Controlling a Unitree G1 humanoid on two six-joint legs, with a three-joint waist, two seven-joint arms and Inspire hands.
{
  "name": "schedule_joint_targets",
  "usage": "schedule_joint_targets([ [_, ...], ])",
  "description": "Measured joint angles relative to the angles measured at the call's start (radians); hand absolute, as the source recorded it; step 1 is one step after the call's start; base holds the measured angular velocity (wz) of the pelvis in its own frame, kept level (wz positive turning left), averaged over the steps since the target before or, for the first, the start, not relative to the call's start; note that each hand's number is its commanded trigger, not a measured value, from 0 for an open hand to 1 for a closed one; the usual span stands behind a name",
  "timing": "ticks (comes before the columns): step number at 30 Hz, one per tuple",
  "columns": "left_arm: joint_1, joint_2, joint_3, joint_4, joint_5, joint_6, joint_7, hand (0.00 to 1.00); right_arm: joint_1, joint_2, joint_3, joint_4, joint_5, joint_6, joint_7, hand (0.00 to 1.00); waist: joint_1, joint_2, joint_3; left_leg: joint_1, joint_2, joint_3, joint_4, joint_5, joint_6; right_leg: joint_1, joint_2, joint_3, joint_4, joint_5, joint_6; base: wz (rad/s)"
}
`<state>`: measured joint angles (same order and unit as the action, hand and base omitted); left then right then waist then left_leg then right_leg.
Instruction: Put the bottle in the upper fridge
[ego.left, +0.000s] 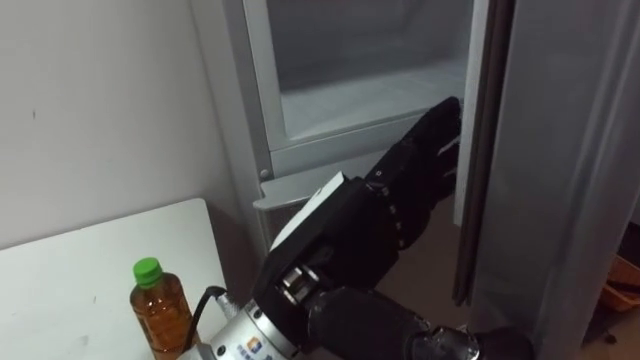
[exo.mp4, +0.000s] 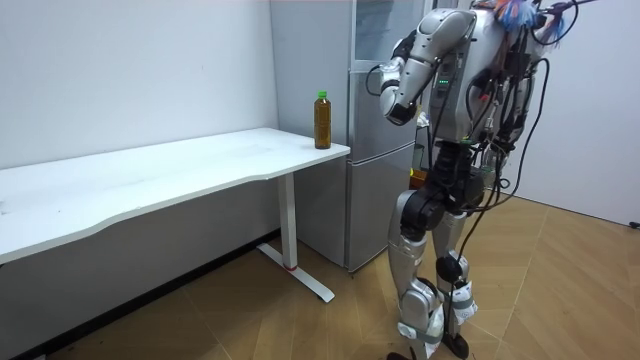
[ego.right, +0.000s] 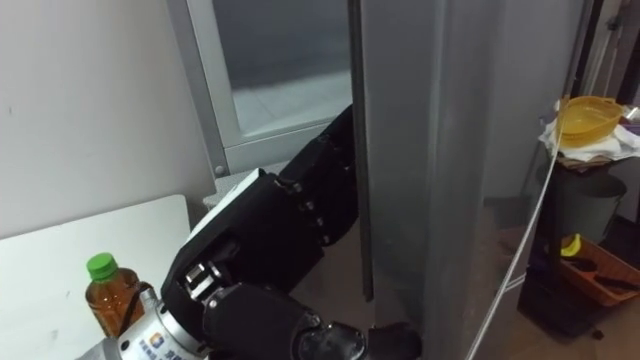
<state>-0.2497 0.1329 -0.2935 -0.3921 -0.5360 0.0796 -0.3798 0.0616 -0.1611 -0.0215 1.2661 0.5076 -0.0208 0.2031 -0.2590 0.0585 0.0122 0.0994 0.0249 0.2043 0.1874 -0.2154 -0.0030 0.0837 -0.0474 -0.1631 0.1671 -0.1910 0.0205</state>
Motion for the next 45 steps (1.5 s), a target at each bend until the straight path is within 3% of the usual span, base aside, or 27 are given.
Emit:
schedule_joint_targets([
  [10, -0.044, 0.000, -0.001, 0.000, 0.000, 0.000, -0.004, 0.00, 0.009, 0.000, 0.000, 0.000, 0.038, 0.000, 0.002, 0.00, -0.014, 0.002, -0.0007, 0.018, 0.001, 0.017, 0.000, 0.000, 0.000, 0.003, 0.003, 0.025, 0.004, 0.000, 0.000, -0.08],
  [15, -0.061, -0.003, -0.011, 0.000, -0.001, 0.000, -0.025, 0.00, 0.009, -0.004, -0.001, -0.001, 0.041, 0.000, 0.001, 0.00, -0.040, 0.002, -0.0006, 0.021, 0.002, 0.026, 0.000, 0.000, 0.000, 0.002, 0.003, 0.029, 0.003, 0.001, -0.001, -0.04],
  [24, -0.069, -0.004, -0.026, 0.006, -0.001, 0.003, -0.042, 0.00, 0.015, -0.017, 0.000, 0.000, 0.037, 0.001, -0.003, 0.00, -0.040, 0.003, 0.0005, 0.030, 0.006, 0.064, 0.000, 0.000, 0.000, -0.004, 0.006, 0.058, 0.005, 0.001, -0.002, -0.10],
  [45, -0.110, -0.009, -0.065, 0.030, -0.002, 0.009, -0.038, 0.00, 0.036, -0.030, 0.001, -0.027, 0.053, 0.022, -0.011, 0.00, -0.047, 0.010, 0.0002, 0.029, 0.018, 0.073, -0.001, 0.000, 0.000, -0.027, 0.022, 0.096, 0.006, 0.010, -0.013, -0.06],
])
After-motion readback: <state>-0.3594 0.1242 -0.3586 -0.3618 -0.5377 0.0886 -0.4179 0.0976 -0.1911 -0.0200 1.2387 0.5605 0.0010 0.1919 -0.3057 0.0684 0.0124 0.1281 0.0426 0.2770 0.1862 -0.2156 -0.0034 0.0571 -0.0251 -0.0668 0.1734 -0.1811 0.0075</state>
